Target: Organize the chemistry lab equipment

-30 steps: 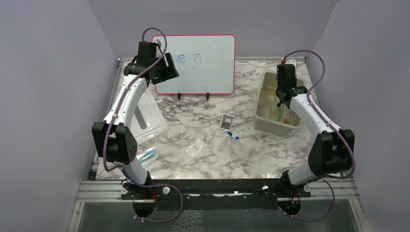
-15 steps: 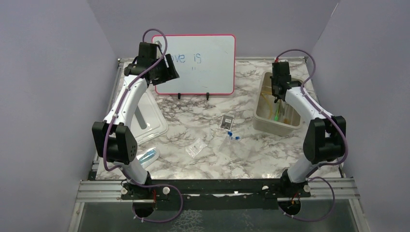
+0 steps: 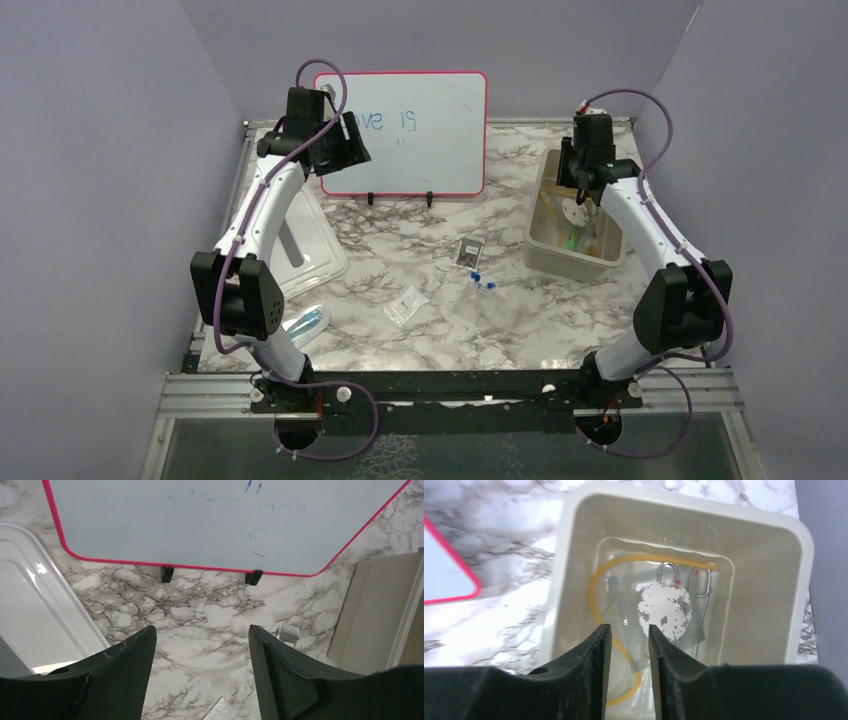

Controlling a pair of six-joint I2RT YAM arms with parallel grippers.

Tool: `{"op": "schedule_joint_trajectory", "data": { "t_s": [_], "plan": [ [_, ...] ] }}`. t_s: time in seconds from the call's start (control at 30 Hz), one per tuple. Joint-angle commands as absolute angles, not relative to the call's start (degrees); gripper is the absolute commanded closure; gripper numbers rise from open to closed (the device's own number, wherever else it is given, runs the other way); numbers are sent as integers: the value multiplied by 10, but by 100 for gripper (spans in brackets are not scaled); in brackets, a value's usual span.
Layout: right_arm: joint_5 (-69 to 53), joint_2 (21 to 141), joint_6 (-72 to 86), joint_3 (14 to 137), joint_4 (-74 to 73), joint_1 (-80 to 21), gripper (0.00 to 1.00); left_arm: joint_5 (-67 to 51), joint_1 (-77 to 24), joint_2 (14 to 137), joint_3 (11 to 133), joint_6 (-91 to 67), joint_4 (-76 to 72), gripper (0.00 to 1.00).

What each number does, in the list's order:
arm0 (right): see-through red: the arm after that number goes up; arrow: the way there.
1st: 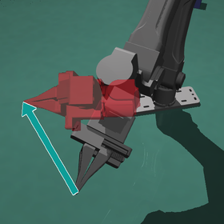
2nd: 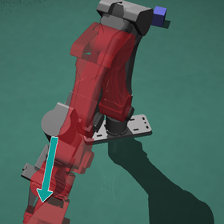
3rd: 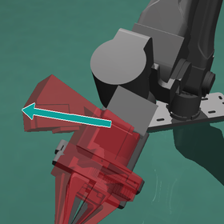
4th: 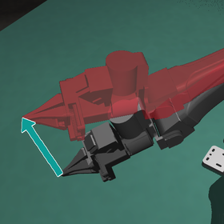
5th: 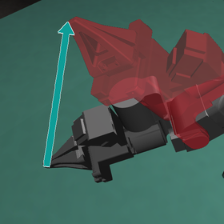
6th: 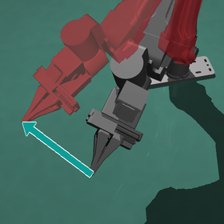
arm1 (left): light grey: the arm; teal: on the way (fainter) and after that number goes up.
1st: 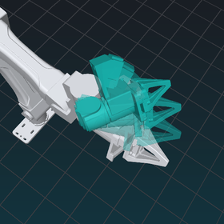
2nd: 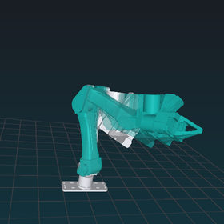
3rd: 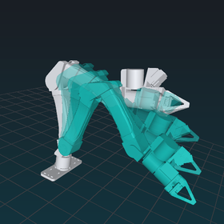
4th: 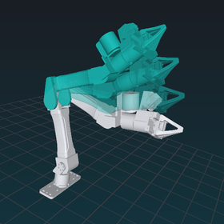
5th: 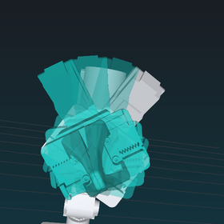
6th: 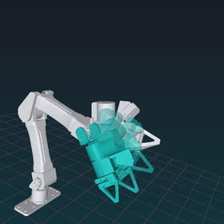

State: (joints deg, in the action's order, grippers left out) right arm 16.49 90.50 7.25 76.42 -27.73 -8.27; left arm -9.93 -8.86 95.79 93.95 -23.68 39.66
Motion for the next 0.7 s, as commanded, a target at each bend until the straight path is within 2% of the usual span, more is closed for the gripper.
{"op": "schedule_joint_trajectory", "data": {
  "t_s": [0.0,0.17,0.37,0.53,0.67],
  "plan": [
    [101,861,116,811,-350,-85,60,-125,-93,935,947,-220,384,29],
    [-37,847,138,811,-403,-85,49,-138,-101,921,927,-215,378,29],
    [-137,869,210,787,-379,-91,46,-147,-110,909,901,-221,368,28],
    [-61,949,236,827,-395,-141,47,-149,-119,904,886,-229,361,29],
    [25,1001,256,871,-433,-152,54,-146,-122,898,878,-233,359,29]
  ]
}}
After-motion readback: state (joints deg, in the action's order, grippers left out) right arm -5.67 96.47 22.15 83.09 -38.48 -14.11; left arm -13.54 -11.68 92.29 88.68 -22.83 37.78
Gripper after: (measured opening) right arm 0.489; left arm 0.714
